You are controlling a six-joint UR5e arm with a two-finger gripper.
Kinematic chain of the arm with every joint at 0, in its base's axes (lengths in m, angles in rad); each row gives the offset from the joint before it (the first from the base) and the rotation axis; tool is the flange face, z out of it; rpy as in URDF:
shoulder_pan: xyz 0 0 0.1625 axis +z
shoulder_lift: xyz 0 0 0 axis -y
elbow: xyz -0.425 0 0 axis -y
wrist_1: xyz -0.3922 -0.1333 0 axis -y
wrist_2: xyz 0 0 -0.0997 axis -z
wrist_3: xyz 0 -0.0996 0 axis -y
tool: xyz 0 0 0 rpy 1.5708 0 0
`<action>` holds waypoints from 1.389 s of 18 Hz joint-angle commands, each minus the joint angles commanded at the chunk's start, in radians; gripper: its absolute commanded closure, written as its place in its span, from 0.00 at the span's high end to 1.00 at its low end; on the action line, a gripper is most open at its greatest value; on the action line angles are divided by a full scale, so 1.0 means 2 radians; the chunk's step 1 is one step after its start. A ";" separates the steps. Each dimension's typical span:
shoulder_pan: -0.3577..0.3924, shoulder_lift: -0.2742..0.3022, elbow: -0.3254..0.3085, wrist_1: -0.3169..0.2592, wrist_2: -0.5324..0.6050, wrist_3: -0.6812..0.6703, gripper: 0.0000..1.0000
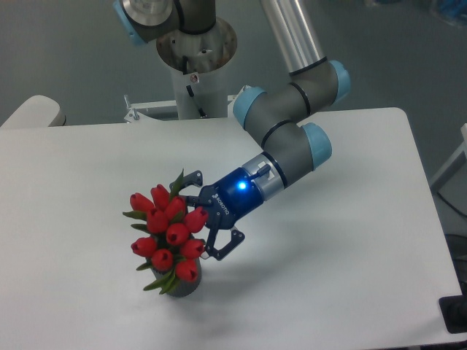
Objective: Insert the flowers into the vase
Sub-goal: 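Lower the tulips fully into the vase and open the gripper, then withdraw the open gripper away from the tulips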
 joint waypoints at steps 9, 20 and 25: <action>0.000 0.002 -0.010 0.002 0.005 0.032 1.00; 0.015 0.000 -0.015 0.002 0.006 0.056 1.00; 0.051 0.012 -0.024 0.002 0.027 0.072 1.00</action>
